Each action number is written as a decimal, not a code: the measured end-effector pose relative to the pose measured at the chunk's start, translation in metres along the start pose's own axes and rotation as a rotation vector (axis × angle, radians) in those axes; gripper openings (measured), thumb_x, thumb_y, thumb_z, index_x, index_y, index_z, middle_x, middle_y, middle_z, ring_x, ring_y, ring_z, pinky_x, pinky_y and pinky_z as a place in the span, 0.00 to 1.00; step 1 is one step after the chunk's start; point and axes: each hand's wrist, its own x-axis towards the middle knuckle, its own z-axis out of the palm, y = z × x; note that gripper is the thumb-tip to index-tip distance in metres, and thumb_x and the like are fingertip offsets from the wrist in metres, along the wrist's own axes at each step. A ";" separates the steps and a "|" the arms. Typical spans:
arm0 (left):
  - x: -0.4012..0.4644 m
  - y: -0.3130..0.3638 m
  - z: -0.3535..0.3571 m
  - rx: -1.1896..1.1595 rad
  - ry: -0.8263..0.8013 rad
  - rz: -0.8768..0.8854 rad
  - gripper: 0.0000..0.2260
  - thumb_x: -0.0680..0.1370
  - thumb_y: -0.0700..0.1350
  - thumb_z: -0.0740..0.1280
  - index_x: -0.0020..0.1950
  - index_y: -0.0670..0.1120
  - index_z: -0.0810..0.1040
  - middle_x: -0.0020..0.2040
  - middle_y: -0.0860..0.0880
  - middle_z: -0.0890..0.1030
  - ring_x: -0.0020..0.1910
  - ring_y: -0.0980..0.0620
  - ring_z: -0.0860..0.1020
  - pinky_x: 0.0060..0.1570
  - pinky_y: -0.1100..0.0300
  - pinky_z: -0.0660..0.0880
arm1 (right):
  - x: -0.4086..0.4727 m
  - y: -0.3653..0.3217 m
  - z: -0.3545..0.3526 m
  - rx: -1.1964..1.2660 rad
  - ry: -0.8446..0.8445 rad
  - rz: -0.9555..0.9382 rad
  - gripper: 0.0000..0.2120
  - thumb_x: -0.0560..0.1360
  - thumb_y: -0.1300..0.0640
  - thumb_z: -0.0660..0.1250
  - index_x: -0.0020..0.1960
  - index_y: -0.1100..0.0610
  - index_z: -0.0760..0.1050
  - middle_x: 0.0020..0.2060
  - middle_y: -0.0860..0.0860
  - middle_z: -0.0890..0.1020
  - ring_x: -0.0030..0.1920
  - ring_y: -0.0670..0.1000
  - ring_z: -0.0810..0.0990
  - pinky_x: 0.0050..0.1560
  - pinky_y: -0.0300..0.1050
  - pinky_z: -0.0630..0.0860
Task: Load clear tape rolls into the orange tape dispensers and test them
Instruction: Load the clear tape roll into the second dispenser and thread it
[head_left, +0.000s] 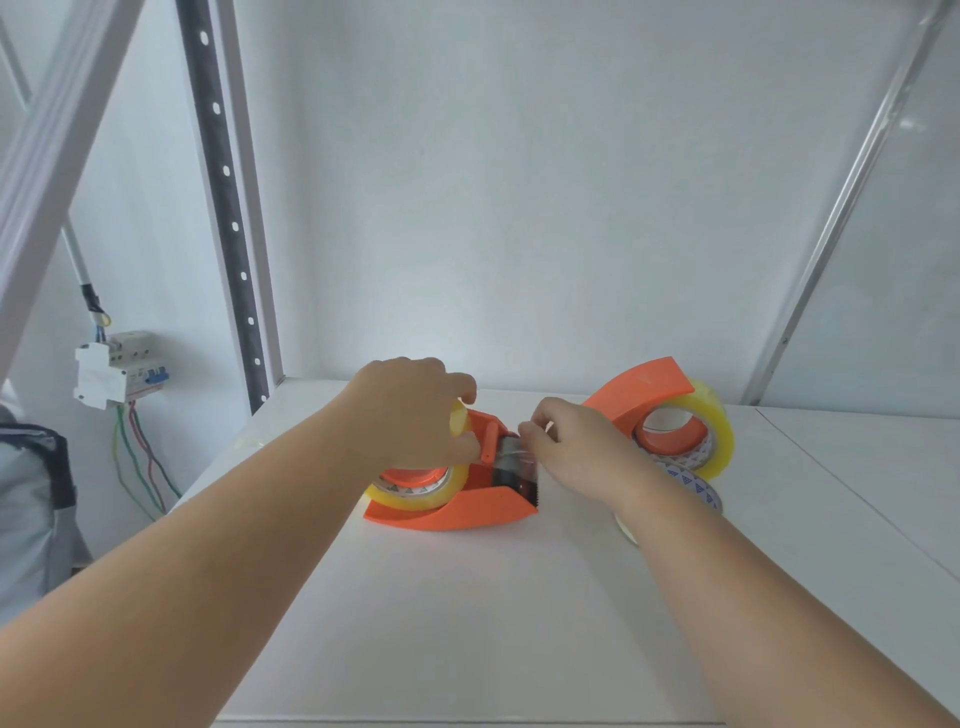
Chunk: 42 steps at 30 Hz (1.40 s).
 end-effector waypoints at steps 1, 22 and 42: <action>0.000 0.001 0.000 0.013 0.002 0.014 0.22 0.71 0.61 0.60 0.64 0.59 0.70 0.57 0.53 0.75 0.53 0.49 0.75 0.46 0.57 0.66 | -0.001 -0.001 0.000 0.019 -0.008 -0.016 0.13 0.80 0.47 0.57 0.47 0.55 0.73 0.35 0.48 0.77 0.37 0.49 0.74 0.32 0.40 0.65; 0.010 0.006 0.007 0.235 0.048 0.046 0.16 0.78 0.50 0.52 0.55 0.51 0.78 0.51 0.51 0.77 0.52 0.49 0.73 0.47 0.56 0.65 | -0.002 0.024 -0.016 -0.017 -0.037 0.015 0.20 0.73 0.41 0.67 0.33 0.56 0.70 0.28 0.48 0.72 0.31 0.48 0.70 0.31 0.43 0.63; 0.003 0.006 0.012 0.266 0.070 0.047 0.24 0.77 0.63 0.51 0.60 0.50 0.75 0.54 0.51 0.78 0.54 0.49 0.73 0.50 0.54 0.66 | -0.020 0.048 -0.023 -0.214 0.078 -0.101 0.16 0.77 0.43 0.60 0.33 0.48 0.70 0.27 0.45 0.74 0.32 0.46 0.72 0.33 0.43 0.64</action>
